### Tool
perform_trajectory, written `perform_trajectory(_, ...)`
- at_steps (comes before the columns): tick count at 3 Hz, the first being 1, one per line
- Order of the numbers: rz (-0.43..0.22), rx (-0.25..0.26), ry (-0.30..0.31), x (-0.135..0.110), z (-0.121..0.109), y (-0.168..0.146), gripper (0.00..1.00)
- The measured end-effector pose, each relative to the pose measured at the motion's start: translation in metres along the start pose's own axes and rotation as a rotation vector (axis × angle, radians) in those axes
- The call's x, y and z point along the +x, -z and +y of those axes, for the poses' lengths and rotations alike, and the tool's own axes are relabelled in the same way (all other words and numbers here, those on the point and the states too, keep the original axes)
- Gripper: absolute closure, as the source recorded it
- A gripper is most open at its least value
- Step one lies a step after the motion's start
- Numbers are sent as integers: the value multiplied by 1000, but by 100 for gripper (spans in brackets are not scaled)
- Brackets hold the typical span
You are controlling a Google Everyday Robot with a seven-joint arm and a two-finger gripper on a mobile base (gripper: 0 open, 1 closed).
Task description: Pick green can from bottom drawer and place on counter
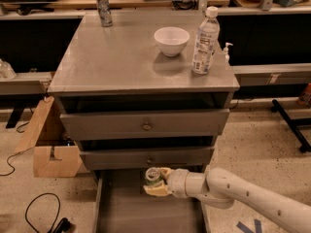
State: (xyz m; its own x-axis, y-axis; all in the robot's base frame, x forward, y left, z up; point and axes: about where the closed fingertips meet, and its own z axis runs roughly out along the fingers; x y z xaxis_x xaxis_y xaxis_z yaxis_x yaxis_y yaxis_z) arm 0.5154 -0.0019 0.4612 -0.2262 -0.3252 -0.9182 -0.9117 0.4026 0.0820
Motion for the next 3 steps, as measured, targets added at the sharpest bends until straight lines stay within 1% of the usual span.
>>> perform_trajectory(1, -14, -63, 26, -53, 57, 46, 100)
perform_trajectory(2, -42, -98, 73, -107, 88, 74, 100)
perform_trajectory(3, -46, -93, 72, -115, 86, 73, 100)
